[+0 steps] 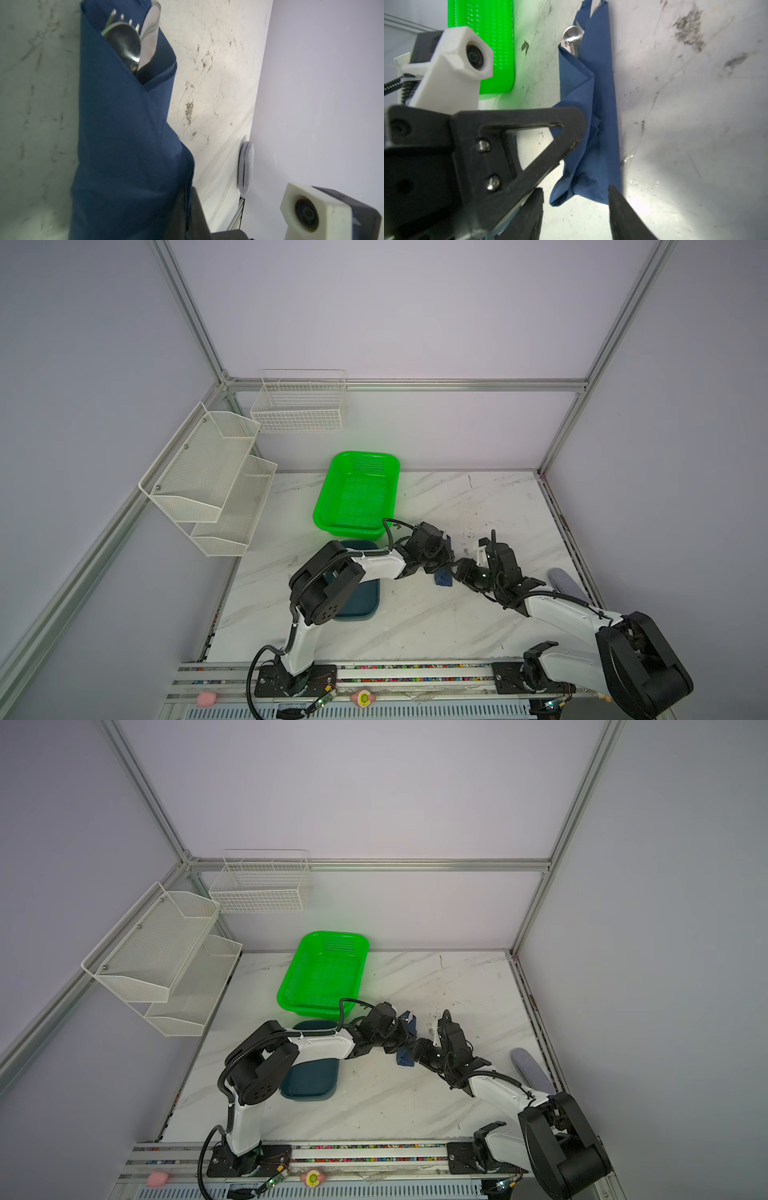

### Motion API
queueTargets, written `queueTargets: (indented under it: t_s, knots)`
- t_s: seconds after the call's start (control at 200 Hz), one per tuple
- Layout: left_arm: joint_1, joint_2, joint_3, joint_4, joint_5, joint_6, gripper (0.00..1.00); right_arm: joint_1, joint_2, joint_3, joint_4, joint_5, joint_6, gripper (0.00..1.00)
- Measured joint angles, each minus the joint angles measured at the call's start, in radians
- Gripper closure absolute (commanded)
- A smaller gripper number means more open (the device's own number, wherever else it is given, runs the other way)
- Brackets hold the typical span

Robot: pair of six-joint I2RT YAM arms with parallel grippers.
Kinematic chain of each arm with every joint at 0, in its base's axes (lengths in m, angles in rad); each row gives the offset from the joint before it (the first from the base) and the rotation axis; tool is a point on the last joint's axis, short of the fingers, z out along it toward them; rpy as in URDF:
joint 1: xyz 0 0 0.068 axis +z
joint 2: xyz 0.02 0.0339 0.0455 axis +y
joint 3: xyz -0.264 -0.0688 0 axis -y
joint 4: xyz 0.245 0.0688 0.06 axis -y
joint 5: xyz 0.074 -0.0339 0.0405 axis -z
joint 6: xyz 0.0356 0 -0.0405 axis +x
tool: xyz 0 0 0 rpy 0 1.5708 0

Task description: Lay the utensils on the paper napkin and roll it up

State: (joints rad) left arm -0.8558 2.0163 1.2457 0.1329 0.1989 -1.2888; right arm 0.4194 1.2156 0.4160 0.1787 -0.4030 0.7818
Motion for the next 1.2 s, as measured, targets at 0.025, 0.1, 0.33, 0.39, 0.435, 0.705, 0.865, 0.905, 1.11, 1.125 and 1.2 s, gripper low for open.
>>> queueTargets:
  t_s: [0.025,0.1,0.33,0.39,0.435,0.705,0.865,0.905,1.11,1.125,1.2]
  knots:
    - [0.000,0.000,0.000,0.000,0.000,0.000,0.95,0.000,0.001,-0.002,0.006,-0.005,0.001,0.45]
    - [0.001,0.000,0.002,0.000,-0.002,0.000,0.95,0.000,0.010,-0.009,0.029,-0.019,0.007,0.43]
    - [0.005,0.007,0.003,0.001,-0.004,0.000,0.94,0.000,0.068,-0.022,0.102,-0.050,0.034,0.41]
    - [0.006,0.010,0.003,0.001,-0.005,0.000,0.94,0.000,0.086,-0.022,0.117,-0.052,0.039,0.41]
    - [0.006,0.012,0.003,0.001,-0.006,-0.001,0.94,0.000,0.098,-0.021,0.124,-0.050,0.042,0.40]
    - [0.005,0.014,0.003,0.011,-0.002,-0.002,0.94,0.000,0.148,-0.014,0.132,-0.021,0.045,0.30]
    - [0.006,0.016,0.003,0.019,-0.002,-0.002,0.94,0.000,0.160,-0.014,0.145,-0.003,0.043,0.30]
    - [0.008,0.016,0.004,0.022,0.000,-0.002,0.94,0.000,0.166,-0.014,0.154,-0.002,0.044,0.30]
    - [0.011,0.017,0.013,0.028,0.005,-0.002,0.93,0.000,0.201,-0.011,0.204,0.004,0.045,0.37]
    - [0.011,0.018,0.013,0.029,0.005,-0.002,0.93,0.000,0.204,-0.011,0.206,0.005,0.044,0.38]
    - [0.010,0.020,0.015,0.032,0.011,-0.005,0.92,0.000,0.211,-0.008,0.208,0.010,0.044,0.41]
